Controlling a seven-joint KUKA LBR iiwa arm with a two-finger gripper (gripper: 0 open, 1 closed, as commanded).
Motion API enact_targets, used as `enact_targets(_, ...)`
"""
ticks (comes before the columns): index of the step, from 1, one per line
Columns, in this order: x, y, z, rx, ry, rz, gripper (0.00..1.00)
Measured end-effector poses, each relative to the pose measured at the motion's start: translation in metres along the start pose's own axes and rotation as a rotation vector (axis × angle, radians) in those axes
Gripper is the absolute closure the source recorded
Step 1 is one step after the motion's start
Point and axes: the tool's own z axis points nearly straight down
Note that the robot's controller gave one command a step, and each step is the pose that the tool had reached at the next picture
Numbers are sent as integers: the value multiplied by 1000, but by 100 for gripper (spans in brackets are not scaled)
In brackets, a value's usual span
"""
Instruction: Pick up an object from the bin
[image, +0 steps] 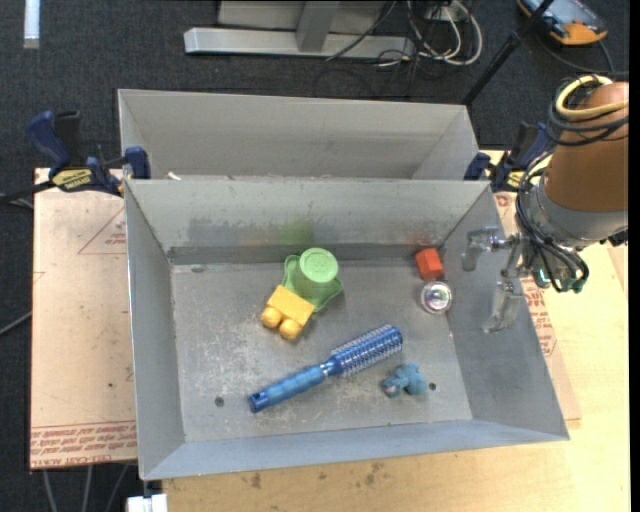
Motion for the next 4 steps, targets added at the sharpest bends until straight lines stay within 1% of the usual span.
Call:
enact_targets(1,31,121,150,-3,0,-43,0)
enact_targets(2,22,182,116,0,-10,-395,0)
enact_targets(3,27,149,117,3,-5,-412,0)
enact_targets(4,25,145,147,0,-5,-323,0)
